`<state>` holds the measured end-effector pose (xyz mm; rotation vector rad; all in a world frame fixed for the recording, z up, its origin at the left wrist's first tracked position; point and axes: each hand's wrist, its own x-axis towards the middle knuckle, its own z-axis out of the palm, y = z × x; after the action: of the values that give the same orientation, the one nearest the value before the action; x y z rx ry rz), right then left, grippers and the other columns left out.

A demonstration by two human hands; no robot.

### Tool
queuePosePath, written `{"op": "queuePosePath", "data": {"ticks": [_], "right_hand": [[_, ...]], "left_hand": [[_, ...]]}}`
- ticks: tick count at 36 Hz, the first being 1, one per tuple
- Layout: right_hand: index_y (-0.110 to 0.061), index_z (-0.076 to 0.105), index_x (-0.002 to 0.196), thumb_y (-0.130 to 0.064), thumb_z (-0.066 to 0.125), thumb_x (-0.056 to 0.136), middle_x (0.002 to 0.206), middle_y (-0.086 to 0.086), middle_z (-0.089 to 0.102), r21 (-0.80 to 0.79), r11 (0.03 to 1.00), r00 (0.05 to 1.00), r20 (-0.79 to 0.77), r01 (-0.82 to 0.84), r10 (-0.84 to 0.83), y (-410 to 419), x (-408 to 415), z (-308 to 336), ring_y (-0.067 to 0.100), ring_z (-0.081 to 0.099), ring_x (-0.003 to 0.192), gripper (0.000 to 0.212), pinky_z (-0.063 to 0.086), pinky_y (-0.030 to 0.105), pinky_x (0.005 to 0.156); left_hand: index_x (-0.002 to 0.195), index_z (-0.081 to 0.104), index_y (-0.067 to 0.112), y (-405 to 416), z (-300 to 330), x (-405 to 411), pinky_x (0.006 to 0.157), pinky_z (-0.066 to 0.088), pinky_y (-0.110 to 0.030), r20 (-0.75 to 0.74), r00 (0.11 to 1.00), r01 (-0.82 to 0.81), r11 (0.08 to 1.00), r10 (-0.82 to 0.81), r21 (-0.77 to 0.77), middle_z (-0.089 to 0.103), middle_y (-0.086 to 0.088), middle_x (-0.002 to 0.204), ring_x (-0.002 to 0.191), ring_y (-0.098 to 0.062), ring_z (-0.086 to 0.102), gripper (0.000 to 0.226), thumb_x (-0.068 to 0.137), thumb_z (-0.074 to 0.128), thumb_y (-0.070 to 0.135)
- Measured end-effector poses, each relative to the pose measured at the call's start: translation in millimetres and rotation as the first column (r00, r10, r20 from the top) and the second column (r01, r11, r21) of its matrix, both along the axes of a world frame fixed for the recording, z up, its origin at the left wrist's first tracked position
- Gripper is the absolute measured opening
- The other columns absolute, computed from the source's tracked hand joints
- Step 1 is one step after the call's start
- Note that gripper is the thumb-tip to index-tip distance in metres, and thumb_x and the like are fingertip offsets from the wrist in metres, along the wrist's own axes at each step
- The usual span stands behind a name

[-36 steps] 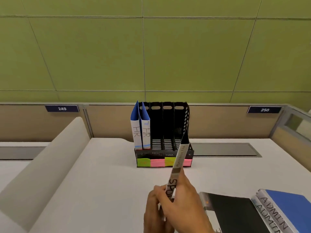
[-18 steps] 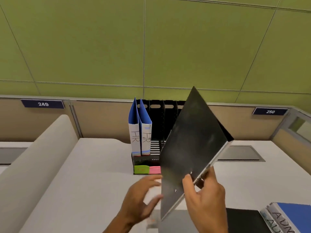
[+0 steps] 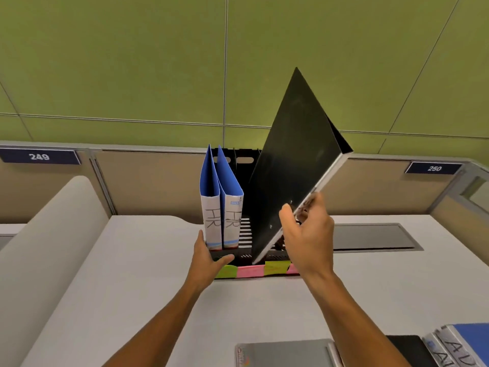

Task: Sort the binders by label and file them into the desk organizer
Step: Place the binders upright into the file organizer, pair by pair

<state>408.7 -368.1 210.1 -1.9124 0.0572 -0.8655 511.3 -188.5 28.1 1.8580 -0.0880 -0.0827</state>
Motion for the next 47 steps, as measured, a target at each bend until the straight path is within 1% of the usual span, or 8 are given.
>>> {"op": "queuePosePath", "data": {"ticks": [10,15,20,23,31,35,40,47], "right_hand": [[-0.026,0.052,0.101,-0.018,0.063,0.097,0.079,-0.020,0.062,0.031,0.999,0.999,0.052,0.005,-0.007,10,59,-49,-0.001,0.067,0.078,0.014,0.049,0.006,0.056],[-0.054,0.047,0.093,-0.021,0.065,0.097,0.082,-0.028,0.061,-0.069,0.997,0.999,0.033,0.013,-0.011,15,67,-70,0.002,0.066,0.072,0.038,0.050,0.009,0.055],[-0.032,0.058,0.101,-0.025,0.067,0.096,0.078,-0.022,0.064,-0.069,0.998,1.000,-0.012,0.015,-0.016,17,80,-83,0.002,0.066,0.071,0.013,0.050,0.009,0.059],[-0.016,0.062,0.111,-0.031,0.067,0.096,0.077,-0.019,0.065,-0.095,0.995,0.999,-0.045,0.009,-0.013,23,90,-83,0.001,0.066,0.074,0.021,0.051,0.009,0.060],[-0.023,0.051,0.123,-0.035,0.062,0.098,0.093,-0.011,0.069,-0.063,0.996,0.965,-0.259,-0.058,0.039,32,98,-95,0.006,0.069,0.084,0.030,0.058,0.017,0.061],[-0.024,0.049,0.125,-0.028,0.061,0.098,0.102,-0.007,0.071,-0.106,0.990,0.934,-0.354,-0.091,0.048,33,98,-103,0.007,0.069,0.091,0.029,0.054,0.009,0.062],[-0.019,0.046,0.128,-0.020,0.062,0.098,0.116,0.003,0.070,-0.144,0.983,0.883,-0.468,-0.118,0.037,35,103,-102,0.017,0.069,0.104,0.035,0.063,0.037,0.078],[-0.020,0.040,0.137,0.002,0.059,0.093,0.122,0.004,0.065,-0.061,0.967,0.811,-0.559,-0.248,0.173,29,100,-91,0.021,0.063,0.114,0.053,0.060,0.043,0.088]], "left_hand": [[0.150,0.026,0.026,-14,-16,10,0.104,0.049,-0.039,-0.002,0.993,-0.121,0.990,0.121,-0.075,0.046,-0.001,0.148,0.129,-0.016,0.047,0.070,0.093,0.064,0.040],[0.150,0.027,0.026,-16,-19,9,0.102,0.050,-0.038,-0.004,0.991,-0.137,0.986,0.137,-0.093,0.047,0.000,0.147,0.121,-0.009,0.045,0.066,0.095,0.062,0.038],[0.150,0.027,0.029,-17,-22,10,0.104,0.049,-0.038,0.000,0.990,-0.140,0.984,0.141,-0.114,0.047,0.002,0.146,0.125,-0.010,0.045,0.066,0.095,0.062,0.039],[0.150,0.026,0.031,-17,-23,10,0.104,0.049,-0.039,-0.002,0.990,-0.138,0.983,0.139,-0.124,0.048,0.004,0.144,0.127,-0.012,0.047,0.067,0.094,0.062,0.041],[0.150,0.028,0.030,-17,-24,9,0.103,0.052,-0.041,-0.020,0.990,-0.138,0.981,0.137,-0.136,0.049,0.003,0.145,0.130,-0.020,0.051,0.067,0.094,0.062,0.042],[0.151,0.028,0.028,-18,-24,9,0.104,0.052,-0.042,-0.026,0.990,-0.142,0.980,0.140,-0.136,0.049,0.003,0.144,0.130,-0.022,0.052,0.065,0.096,0.062,0.037],[0.151,0.027,0.027,-16,-22,9,0.105,0.051,-0.045,-0.042,0.991,-0.130,0.983,0.126,-0.132,0.049,0.002,0.145,0.130,-0.021,0.051,0.065,0.096,0.062,0.036],[0.152,0.025,0.025,-14,-13,4,0.108,0.048,-0.042,-0.045,0.993,-0.112,0.991,0.109,-0.078,0.047,0.001,0.147,0.133,-0.020,0.048,0.066,0.097,0.062,0.033]]}}
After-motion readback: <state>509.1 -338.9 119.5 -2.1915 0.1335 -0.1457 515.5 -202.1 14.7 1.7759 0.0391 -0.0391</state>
